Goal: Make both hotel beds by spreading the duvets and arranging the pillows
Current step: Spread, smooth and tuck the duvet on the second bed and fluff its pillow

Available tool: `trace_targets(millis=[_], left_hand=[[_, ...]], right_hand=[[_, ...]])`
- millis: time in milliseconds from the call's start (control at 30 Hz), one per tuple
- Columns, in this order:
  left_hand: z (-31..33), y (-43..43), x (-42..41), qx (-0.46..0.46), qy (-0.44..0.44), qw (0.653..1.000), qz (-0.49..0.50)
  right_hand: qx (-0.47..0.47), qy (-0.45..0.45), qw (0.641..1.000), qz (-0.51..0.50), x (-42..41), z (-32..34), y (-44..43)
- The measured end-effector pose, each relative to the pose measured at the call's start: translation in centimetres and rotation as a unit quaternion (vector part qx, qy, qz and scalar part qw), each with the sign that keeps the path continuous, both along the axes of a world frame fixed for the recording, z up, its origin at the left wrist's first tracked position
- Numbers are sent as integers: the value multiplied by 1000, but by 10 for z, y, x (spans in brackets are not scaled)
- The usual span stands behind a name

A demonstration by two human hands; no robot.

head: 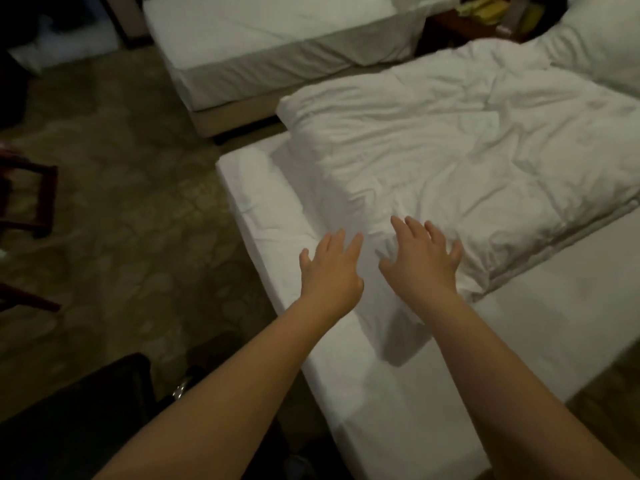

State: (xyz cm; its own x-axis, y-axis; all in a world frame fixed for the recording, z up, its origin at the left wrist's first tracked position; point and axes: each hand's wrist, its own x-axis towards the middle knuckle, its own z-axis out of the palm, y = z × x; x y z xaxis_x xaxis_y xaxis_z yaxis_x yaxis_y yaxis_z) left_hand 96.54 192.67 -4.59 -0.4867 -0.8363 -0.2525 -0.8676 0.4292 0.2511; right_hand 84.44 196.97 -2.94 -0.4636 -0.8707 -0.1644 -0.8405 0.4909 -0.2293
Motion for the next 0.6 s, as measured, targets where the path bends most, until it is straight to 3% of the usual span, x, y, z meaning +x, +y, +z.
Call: trace_targets(millis=[100,233,433,600], left_hand=[[18,-14,18,-44,54,997,29],[27,-56,49,-60,83,994,32],[26,-208,108,-93,35,995,14],[28,-317,144,-61,4,998,17]], right_hand=[[-43,-9,999,-5,21,11,-13],[-23,-20,999,17,56,11,-56],[-34,-33,999,22,92,5,-207],[-29,-52,998,21,113,9,-315]])
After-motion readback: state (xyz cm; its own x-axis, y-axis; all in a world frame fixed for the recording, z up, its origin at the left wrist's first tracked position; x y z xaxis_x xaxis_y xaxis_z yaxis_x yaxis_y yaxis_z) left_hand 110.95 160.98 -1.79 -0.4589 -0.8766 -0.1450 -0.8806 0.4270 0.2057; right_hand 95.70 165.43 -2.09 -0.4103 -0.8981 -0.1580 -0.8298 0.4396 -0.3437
